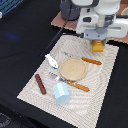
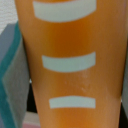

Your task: Interact with the objects in diverse but meaningful ways.

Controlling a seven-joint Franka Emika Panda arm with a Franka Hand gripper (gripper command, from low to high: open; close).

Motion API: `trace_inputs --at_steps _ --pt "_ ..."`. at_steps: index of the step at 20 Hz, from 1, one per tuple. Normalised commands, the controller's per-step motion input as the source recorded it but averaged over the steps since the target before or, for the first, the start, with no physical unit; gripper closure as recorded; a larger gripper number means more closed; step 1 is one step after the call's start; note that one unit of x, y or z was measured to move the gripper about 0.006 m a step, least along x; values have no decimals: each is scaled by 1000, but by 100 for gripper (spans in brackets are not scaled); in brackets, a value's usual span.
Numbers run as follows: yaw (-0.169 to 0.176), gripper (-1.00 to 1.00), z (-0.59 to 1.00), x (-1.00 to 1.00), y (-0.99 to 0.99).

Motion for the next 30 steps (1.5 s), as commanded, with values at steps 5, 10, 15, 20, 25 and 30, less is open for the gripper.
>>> trace_inputs --at_steps 5,10,15,20,25,30 --pt "-30 100 321 -286 -805" --pt "-22 100 27 -486 -792" --pt "-3 100 -93 -520 -633" --pt "0 100 -303 -396 -270" --pt "2 100 -442 -329 -87" --pt "9 100 -447 -366 -78"
